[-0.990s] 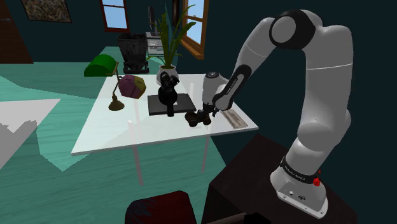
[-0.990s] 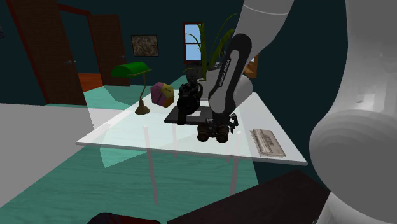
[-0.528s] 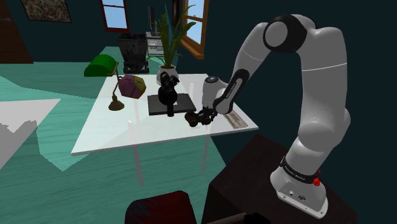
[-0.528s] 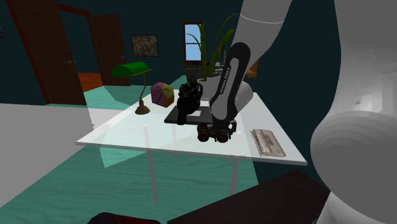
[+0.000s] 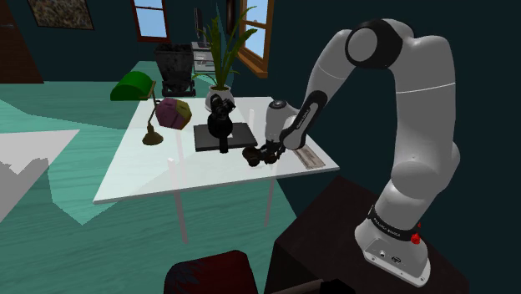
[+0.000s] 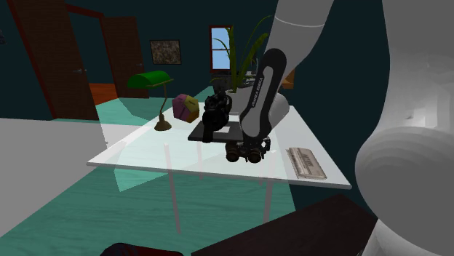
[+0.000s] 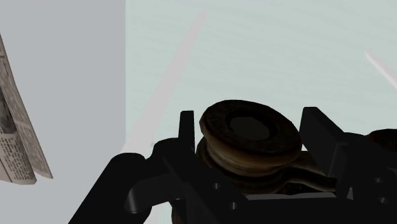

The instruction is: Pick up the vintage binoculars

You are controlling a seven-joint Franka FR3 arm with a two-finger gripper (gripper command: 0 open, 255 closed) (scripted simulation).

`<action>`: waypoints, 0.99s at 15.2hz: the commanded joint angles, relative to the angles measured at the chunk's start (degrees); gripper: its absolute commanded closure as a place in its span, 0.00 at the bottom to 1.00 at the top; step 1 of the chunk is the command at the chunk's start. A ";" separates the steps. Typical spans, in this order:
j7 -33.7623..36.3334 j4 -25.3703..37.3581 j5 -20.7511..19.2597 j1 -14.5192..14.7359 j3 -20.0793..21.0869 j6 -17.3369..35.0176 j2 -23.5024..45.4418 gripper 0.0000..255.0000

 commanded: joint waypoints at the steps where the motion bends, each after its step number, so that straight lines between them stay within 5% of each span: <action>1: -0.50 -0.21 0.48 -0.27 0.44 -0.57 -0.75 1.00; 15: -8.16 -2.46 7.81 -3.55 5.17 -8.76 -11.41 1.00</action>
